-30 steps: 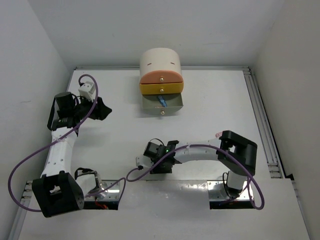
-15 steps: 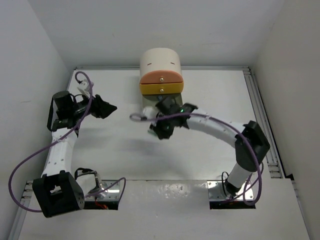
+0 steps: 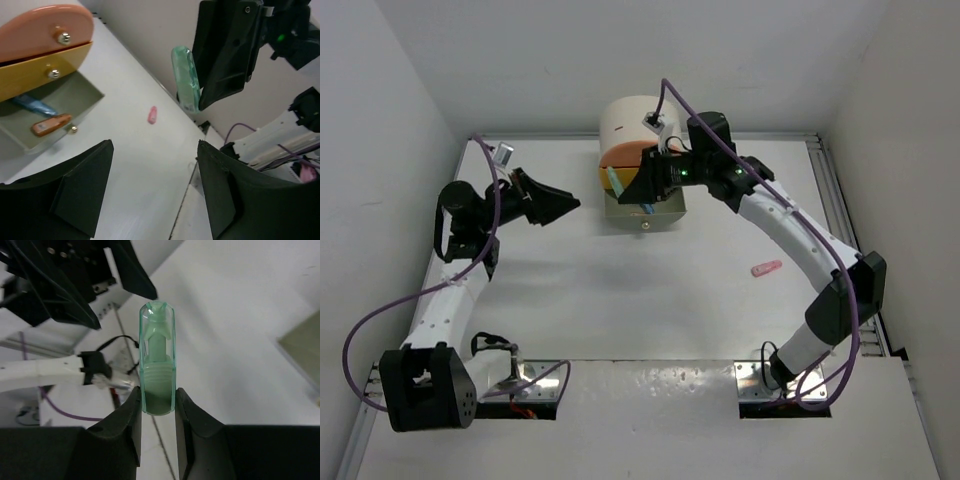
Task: Sort the stationery into containers
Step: Pick up the stationery from the corner of the board.
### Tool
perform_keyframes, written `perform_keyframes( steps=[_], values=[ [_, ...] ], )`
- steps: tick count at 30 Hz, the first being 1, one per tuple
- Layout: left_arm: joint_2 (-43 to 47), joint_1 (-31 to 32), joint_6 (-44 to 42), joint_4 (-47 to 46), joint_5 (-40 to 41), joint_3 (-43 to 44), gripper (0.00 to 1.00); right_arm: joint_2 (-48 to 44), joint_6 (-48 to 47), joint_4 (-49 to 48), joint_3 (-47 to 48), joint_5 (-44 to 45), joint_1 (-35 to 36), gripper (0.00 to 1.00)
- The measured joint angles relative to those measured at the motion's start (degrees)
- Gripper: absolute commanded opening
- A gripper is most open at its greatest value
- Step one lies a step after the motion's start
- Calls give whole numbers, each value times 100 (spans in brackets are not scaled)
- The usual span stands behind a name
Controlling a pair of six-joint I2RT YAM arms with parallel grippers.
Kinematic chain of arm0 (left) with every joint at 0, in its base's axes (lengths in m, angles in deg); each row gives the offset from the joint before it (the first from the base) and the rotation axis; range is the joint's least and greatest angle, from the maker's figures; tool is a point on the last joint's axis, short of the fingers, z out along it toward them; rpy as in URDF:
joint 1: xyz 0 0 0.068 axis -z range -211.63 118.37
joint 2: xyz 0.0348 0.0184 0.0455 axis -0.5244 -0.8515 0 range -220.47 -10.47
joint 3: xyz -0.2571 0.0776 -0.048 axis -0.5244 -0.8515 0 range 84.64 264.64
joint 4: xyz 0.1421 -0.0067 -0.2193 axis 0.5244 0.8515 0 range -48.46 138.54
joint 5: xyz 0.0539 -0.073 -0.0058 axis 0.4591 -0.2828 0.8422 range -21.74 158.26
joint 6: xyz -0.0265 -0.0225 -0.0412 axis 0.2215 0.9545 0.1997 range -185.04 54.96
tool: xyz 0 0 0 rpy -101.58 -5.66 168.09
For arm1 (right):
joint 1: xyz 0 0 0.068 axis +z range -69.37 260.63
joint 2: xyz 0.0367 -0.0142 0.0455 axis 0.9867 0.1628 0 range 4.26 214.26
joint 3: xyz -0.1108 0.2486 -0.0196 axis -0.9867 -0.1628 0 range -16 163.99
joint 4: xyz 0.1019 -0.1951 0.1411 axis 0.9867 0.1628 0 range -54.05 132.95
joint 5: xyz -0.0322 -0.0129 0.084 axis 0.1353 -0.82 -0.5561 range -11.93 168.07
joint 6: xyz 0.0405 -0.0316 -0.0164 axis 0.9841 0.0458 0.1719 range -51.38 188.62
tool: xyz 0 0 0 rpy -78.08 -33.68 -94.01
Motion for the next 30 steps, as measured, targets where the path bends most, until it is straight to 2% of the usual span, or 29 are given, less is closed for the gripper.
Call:
perform_keyframes(
  steps=[8, 16, 23, 29, 30],
  values=[
    [-234, 955, 1027, -813, 463, 26, 76, 22, 1167, -774, -90, -581, 205, 0],
    [-518, 1207, 1818, -1982, 669, 22, 73, 133, 1705, -1261, -284, -911, 293, 0],
    [-549, 1335, 2111, -2614, 822, -11, 57, 199, 1878, -1445, -326, -1056, 326, 0],
    [-610, 1388, 2096, -2564, 846, -59, 40, 201, 1939, -1532, -328, -1104, 328, 0],
    [-610, 1390, 2061, -2520, 846, -59, 38, 201, 1943, -1554, -328, -1113, 328, 4]
  ],
)
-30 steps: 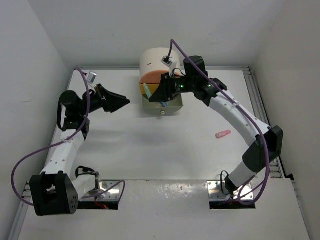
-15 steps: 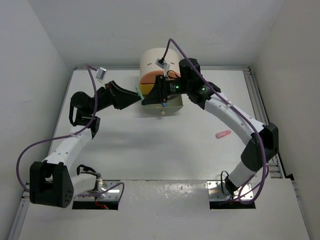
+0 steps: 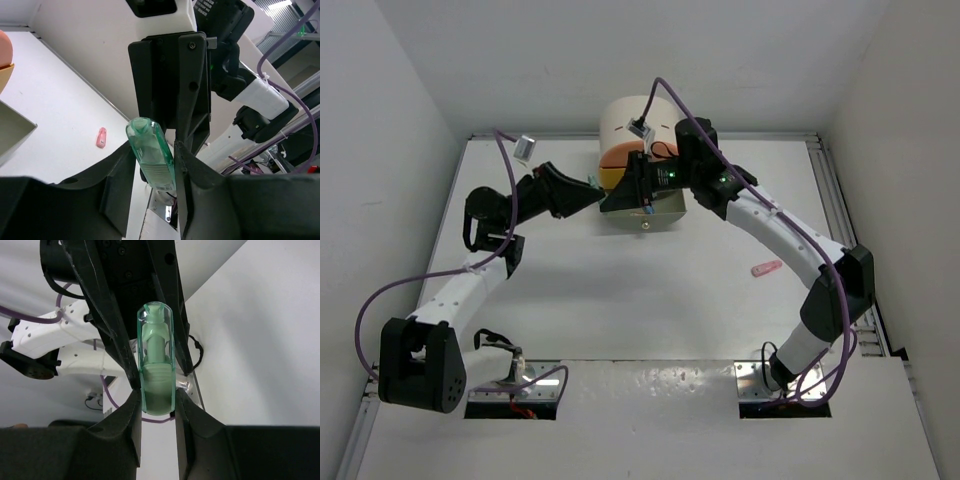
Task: Sort the stationery into containers
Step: Pick up the stationery from the corner of the board, then place the stationery in the drawer.
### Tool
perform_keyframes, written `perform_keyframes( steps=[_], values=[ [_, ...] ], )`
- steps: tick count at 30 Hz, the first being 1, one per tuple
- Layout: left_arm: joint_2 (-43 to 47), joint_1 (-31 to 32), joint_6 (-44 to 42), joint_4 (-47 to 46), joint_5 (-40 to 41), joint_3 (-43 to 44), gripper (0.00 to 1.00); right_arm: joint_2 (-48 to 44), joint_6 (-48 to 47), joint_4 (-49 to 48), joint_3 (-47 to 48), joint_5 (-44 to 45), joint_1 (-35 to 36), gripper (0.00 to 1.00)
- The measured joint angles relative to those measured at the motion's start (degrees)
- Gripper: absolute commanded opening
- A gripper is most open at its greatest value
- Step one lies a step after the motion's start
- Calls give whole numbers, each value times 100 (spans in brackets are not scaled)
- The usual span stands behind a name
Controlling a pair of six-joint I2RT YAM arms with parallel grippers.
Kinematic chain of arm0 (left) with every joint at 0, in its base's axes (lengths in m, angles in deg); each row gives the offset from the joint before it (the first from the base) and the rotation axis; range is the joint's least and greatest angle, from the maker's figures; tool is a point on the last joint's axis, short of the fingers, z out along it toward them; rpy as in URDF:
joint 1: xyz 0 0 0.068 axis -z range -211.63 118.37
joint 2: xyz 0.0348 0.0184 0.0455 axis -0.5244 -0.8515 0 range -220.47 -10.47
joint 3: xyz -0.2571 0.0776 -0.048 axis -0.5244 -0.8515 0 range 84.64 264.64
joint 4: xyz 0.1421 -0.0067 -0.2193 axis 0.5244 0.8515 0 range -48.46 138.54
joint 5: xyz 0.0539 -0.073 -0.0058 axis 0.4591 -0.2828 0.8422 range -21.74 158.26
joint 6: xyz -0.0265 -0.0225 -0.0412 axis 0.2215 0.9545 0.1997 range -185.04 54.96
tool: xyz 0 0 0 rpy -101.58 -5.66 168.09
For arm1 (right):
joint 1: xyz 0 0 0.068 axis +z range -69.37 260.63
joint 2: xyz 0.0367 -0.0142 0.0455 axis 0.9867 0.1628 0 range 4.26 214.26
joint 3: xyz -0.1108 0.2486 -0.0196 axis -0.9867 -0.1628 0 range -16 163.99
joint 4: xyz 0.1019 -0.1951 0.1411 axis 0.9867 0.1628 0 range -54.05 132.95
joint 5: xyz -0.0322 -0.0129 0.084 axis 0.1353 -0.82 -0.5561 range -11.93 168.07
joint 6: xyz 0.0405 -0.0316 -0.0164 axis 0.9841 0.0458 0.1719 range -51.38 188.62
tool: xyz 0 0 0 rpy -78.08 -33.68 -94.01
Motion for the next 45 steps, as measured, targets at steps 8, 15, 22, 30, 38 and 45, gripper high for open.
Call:
perform_keyframes(
  steps=[8, 15, 22, 30, 38, 45],
  values=[
    [-120, 79, -1475, 1919, -81, 780, 15, 46, -232, 313, -15, -4, -251, 71],
    [-1250, 448, -4889, 5466, 555, 3447, 12, -350, -1639, 1652, -356, 160, -1904, 65],
    [-2865, 1172, -7388, 7667, 2151, 5115, 15, -1547, -4937, 3060, -1484, 1473, -2841, 58],
    [-4304, 2194, -9189, 9009, 3899, 6269, 24, -2129, -7512, 3501, -2979, 2240, -3773, 61],
    [-4605, 2433, -10437, 9235, 4870, 6763, 28, -1690, -8961, 3539, -3279, 2347, -4448, 67],
    [-4787, 2804, -11025, 9215, 5394, 6459, 33, -1268, -9812, 3512, -3289, 2361, -4607, 68]
  ],
)
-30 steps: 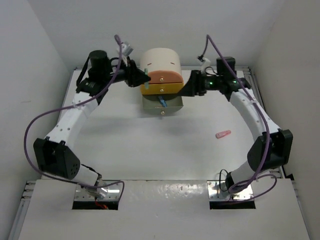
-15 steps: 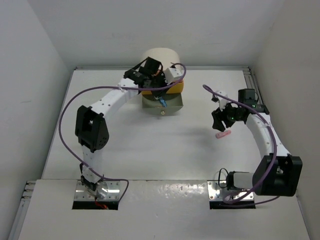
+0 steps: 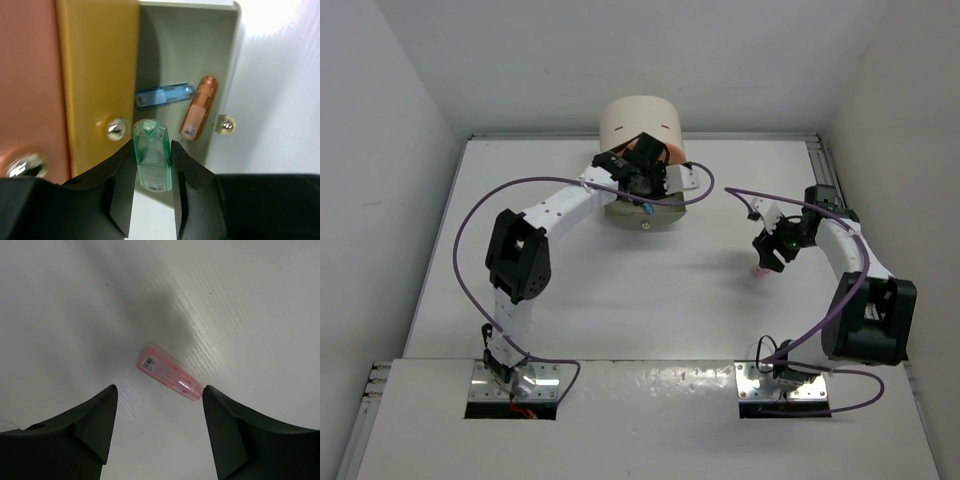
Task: Sort the stationery into containers
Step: Place the stationery in the drawer.
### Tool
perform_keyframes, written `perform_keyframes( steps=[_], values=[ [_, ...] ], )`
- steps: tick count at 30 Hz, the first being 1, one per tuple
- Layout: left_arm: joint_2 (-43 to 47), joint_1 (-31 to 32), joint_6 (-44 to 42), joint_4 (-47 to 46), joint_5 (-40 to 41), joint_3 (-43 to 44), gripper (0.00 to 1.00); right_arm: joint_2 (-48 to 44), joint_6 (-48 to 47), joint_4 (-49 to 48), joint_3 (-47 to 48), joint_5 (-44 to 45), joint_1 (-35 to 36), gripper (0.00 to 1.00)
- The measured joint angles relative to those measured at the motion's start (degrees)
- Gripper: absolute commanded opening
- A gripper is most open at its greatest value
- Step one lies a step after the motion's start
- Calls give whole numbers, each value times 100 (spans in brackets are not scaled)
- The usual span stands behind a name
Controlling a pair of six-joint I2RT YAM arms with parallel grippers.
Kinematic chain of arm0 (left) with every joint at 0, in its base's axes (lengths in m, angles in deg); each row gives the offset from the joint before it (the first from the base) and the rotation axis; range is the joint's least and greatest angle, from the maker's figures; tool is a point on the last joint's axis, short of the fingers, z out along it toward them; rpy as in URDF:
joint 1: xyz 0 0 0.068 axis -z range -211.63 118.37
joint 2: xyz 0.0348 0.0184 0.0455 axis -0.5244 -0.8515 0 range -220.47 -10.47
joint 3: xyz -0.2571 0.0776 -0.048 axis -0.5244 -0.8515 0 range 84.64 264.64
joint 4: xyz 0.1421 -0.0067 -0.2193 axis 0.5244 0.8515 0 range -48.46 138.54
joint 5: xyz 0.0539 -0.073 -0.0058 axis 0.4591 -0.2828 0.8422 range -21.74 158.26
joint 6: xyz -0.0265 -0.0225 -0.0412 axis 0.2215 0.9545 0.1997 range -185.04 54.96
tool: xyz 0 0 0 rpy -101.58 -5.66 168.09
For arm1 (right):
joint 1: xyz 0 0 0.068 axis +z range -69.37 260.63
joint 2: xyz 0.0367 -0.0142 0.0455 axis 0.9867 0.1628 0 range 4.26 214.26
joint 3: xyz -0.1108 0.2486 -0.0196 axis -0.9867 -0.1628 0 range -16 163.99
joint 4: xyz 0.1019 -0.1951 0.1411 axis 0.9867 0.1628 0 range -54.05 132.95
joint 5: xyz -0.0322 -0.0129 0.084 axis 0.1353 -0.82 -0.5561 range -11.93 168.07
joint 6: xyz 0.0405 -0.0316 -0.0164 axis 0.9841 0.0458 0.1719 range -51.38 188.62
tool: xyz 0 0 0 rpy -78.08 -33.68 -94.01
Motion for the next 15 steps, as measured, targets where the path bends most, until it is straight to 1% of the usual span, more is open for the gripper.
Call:
perform_keyframes(
  steps=[3, 4, 6, 11, 15],
  values=[
    [-160, 70, -85, 9, 81, -87, 39, 138, -212, 0, 0, 7, -26, 68],
    [-195, 72, -98, 17, 98, -122, 44, 170, -286, 0, -2, 9, -37, 68],
    [-260, 72, -122, 48, 122, -149, 49, 214, -452, -20, -15, 15, -61, 68],
    [-334, 72, -90, 15, 149, -149, 51, 278, -949, -131, -177, 59, -94, 65],
    [-339, 72, -81, -35, 149, -146, 55, 490, -1440, -87, -179, 76, -111, 61]
  ],
)
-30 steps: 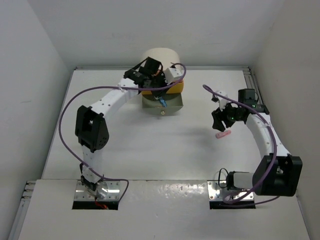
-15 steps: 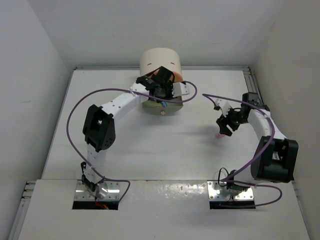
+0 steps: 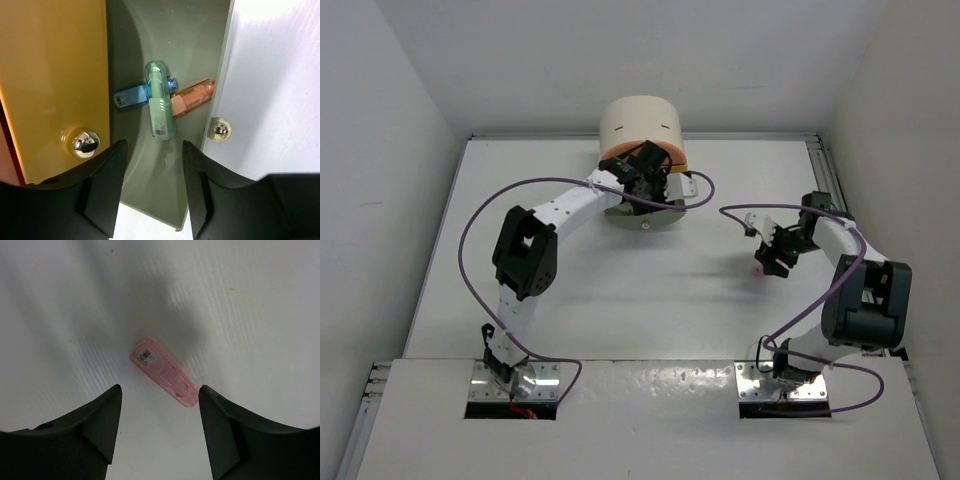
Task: Sort the stationery into containers
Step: Place the stationery in the drawer, then pick up the stationery from the center of the board.
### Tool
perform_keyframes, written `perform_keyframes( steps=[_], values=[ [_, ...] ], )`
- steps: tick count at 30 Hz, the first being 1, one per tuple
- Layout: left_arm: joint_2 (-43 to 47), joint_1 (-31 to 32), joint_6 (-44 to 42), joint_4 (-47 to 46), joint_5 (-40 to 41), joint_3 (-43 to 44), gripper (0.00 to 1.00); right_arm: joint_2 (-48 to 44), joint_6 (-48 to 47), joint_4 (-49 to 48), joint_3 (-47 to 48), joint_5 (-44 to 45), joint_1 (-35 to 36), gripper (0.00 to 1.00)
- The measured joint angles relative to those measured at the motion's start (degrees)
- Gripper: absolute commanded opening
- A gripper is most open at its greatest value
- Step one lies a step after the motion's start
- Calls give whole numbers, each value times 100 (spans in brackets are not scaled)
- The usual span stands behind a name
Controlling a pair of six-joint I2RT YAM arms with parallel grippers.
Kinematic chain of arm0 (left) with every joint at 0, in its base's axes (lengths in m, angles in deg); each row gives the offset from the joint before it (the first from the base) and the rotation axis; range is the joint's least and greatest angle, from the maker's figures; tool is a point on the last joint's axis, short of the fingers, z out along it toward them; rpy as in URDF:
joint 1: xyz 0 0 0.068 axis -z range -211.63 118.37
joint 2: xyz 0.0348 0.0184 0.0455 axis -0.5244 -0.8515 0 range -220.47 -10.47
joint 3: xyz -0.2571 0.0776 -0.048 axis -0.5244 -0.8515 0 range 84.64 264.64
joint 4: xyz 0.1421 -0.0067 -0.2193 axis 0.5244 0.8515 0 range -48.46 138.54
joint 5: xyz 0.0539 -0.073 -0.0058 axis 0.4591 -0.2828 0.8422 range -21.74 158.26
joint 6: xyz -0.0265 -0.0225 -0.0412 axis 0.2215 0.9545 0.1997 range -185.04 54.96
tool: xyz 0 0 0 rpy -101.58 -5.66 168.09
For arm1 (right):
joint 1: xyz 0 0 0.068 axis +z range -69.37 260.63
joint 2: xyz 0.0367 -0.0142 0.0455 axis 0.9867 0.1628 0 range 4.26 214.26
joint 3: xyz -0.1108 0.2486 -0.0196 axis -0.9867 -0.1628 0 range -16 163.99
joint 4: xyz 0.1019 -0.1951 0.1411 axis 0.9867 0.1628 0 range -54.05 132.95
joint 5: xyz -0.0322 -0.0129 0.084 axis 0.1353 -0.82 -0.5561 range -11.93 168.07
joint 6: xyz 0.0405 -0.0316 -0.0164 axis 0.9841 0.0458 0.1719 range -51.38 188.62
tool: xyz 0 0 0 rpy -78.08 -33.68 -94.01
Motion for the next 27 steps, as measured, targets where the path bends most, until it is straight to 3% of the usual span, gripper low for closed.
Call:
perform_keyframes(
  steps=[8, 20, 24, 27],
  values=[
    [201, -7, 385, -13, -564, 9, 61, 271, -1325, 483, 127, 22, -103, 60],
    [2107, -483, 1709, -422, -2782, -74, 64, 1134, -2238, 612, 511, 343, 170, 59],
    [2247, -796, 2070, -551, -3259, -125, 65, 1419, -2337, 595, 514, 544, 321, 52],
    [2267, -962, 2197, -568, -3451, -339, 64, 1478, -2376, 651, 549, 634, 393, 38]
  ],
)
